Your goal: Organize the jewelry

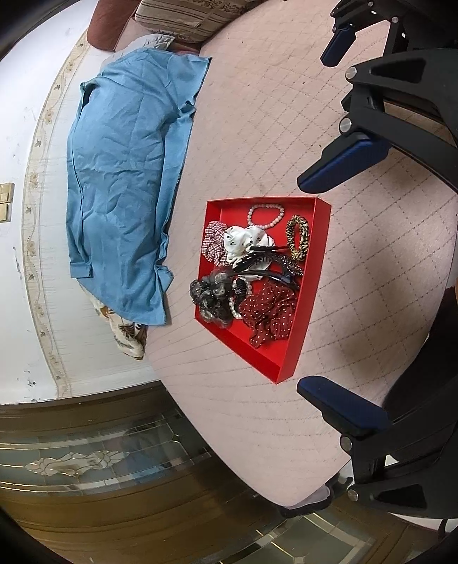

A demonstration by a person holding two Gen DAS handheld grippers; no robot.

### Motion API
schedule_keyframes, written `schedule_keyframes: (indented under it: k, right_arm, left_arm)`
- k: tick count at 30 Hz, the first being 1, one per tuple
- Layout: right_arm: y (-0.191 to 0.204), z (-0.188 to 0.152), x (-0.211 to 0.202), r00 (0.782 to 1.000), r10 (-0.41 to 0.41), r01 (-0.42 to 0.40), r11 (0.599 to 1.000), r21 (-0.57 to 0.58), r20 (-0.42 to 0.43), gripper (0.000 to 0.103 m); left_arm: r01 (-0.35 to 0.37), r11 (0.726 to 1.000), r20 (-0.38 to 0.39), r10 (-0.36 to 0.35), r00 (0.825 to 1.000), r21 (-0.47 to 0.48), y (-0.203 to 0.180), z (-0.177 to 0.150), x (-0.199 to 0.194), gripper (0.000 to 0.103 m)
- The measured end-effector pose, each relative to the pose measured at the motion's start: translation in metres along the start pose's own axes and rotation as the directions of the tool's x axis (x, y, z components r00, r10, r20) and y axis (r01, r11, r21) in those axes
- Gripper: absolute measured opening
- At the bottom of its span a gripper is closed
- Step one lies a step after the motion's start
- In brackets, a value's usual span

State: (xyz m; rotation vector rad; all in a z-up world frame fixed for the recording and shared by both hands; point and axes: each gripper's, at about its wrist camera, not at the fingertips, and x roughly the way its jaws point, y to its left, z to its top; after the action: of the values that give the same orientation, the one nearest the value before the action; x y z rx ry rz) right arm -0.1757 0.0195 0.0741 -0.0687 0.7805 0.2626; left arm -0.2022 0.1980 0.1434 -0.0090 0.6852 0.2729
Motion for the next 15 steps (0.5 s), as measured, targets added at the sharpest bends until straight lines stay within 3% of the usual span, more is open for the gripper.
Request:
schedule_keyframes:
  k: [15]
  right_arm:
    - [-0.001,0.002,0.006,1.000,-0.013,0.014,1.000,0.011,-0.023,0.078]
  left_arm:
    - [0.015,0.998,-0.062,-0.018,0.998,-0.059,0.013,0.001,0.015,0.103]
